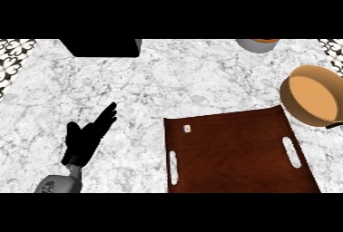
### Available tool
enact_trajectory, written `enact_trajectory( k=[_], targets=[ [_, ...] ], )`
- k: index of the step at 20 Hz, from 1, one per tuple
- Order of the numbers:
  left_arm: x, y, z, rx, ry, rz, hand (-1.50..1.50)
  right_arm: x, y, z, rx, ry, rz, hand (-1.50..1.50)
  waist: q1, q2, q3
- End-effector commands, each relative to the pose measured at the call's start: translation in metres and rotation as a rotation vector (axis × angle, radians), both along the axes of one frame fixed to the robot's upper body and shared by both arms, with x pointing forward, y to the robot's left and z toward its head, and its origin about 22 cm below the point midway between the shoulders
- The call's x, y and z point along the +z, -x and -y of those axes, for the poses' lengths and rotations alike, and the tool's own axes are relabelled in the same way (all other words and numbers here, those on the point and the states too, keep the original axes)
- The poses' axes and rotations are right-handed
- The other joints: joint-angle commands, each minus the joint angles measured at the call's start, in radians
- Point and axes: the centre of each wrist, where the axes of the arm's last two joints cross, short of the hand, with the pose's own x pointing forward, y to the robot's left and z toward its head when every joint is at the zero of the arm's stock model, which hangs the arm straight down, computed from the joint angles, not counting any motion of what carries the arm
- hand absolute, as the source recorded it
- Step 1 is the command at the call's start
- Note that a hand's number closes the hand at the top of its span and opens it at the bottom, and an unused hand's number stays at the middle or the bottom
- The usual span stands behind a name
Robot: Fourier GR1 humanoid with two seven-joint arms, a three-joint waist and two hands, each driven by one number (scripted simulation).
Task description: Pick the cupcake from the tray and place it in the pot
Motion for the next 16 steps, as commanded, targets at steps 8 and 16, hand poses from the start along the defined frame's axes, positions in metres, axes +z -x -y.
enact_trajectory(
  k=[8, 16],
  targets=[
    [0.001, -0.005, 0.011, -0.03, -0.024, 0.011, 0.0, 0.061, -0.014, 0.02, 0.111, 0.127, 0.144, 1.5, 0.031, -0.002, -0.005],
    [-0.005, -0.008, 0.02, -0.024, -0.005, -0.004, 0.0, 0.104, -0.071, -0.018, 0.173, 0.269, 0.092, 1.5, 0.03, -0.004, -0.009]
  ],
)
